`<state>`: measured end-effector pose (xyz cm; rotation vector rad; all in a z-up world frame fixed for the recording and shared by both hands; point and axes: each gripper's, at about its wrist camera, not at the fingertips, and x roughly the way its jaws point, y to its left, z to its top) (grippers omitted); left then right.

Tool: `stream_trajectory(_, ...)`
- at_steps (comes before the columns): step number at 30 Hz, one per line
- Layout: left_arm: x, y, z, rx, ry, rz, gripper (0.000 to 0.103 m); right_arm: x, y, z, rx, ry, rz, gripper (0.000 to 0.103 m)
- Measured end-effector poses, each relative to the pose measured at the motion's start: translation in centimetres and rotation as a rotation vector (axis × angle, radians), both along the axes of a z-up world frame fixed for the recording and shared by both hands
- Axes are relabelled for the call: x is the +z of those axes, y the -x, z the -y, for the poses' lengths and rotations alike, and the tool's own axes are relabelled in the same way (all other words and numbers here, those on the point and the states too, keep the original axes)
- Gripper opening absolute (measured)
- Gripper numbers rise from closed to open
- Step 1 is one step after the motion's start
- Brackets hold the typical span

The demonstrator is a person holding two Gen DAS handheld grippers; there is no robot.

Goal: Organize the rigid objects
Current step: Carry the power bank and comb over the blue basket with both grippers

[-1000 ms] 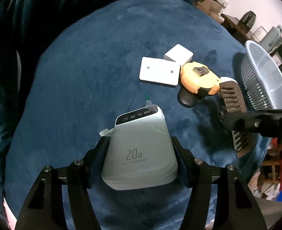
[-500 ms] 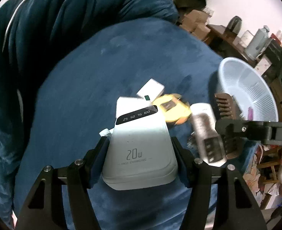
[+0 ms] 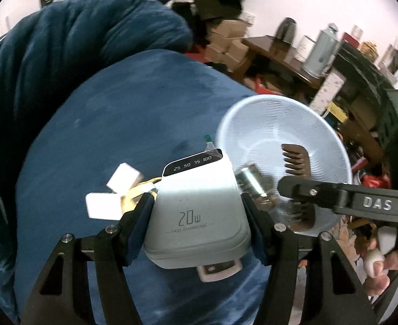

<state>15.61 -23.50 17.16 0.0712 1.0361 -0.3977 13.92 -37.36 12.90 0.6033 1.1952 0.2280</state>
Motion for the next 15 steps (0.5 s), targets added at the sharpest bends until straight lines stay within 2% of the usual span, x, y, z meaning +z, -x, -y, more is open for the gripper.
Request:
stream_trajectory(7,-0.6,-0.5,4.7,-0.072,0.005,-0.009,0.065,-1.5,0.6,4.6,-0.1,0.002,-0.036,0.048)
stream_trajectory(15,-1.9,-1.8,8.2,-0.115,0.005,-0.029,0.065,-2.9,0.5,6.8,-0.104,0.077,-0.064,0.048)
